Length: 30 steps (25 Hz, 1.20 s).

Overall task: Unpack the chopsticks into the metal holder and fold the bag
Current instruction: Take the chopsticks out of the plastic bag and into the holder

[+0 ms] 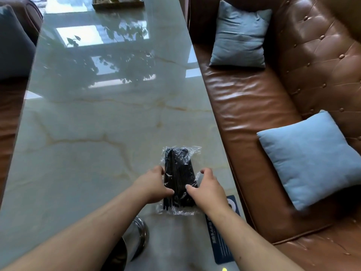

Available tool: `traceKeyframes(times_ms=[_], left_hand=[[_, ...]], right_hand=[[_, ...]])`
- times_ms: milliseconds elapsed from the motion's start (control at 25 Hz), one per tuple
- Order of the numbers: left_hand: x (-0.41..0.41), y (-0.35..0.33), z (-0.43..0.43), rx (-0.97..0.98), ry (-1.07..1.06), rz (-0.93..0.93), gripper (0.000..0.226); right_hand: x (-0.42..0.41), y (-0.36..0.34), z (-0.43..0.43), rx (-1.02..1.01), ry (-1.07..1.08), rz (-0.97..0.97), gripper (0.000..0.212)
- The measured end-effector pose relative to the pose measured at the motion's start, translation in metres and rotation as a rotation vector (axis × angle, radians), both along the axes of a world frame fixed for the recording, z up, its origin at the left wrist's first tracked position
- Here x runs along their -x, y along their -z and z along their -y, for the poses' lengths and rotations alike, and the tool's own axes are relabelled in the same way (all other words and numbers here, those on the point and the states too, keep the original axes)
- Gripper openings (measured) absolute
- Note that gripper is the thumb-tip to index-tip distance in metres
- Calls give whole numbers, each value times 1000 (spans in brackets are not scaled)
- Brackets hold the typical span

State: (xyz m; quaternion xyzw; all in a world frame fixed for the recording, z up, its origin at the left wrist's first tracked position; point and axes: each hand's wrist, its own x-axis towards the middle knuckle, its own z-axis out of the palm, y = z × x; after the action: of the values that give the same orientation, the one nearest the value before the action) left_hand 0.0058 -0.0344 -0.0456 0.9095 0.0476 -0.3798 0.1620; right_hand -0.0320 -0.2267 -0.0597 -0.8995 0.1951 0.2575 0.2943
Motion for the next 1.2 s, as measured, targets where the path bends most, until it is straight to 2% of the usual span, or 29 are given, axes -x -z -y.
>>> traceKeyframes(times_ms=[80, 240, 440, 560, 720, 800, 880, 960, 1000, 1080, 1200], left_hand=[[2, 6, 3, -50, -29, 18, 78], [2, 18, 12, -70, -124, 36, 69], [2, 25, 11, -15, -202, 28, 59], [1, 22, 6, 68, -308, 5, 63], [4, 5, 9, 184, -407, 175, 76], [9, -9, 11, 313, -332, 181, 85], [19, -22, 7, 398, -131, 103, 104], [30, -34, 1, 360, 111, 39, 128], [34, -40, -2, 310, 229, 47, 132], [42, -48, -3, 200, 411, 149, 126], [45, -61, 6, 99, 489, 405, 79]], right_hand=[[-1, 2, -4, 38, 36, 5, 71], [-5, 5, -13, 78, -17, -19, 45], [-8, 10, -9, 7, -69, -31, 37], [-9, 12, -2, -164, 23, -33, 27], [-12, 8, 1, -440, 239, -168, 20], [-10, 4, -1, -599, 382, -291, 20], [-9, -3, -3, -723, 476, -366, 19], [-8, -10, -3, -807, 518, -409, 21], [-9, -15, -2, -841, 512, -434, 24], [-11, -27, -1, -873, 473, -469, 29], [-15, -48, -4, -909, 490, -515, 30]])
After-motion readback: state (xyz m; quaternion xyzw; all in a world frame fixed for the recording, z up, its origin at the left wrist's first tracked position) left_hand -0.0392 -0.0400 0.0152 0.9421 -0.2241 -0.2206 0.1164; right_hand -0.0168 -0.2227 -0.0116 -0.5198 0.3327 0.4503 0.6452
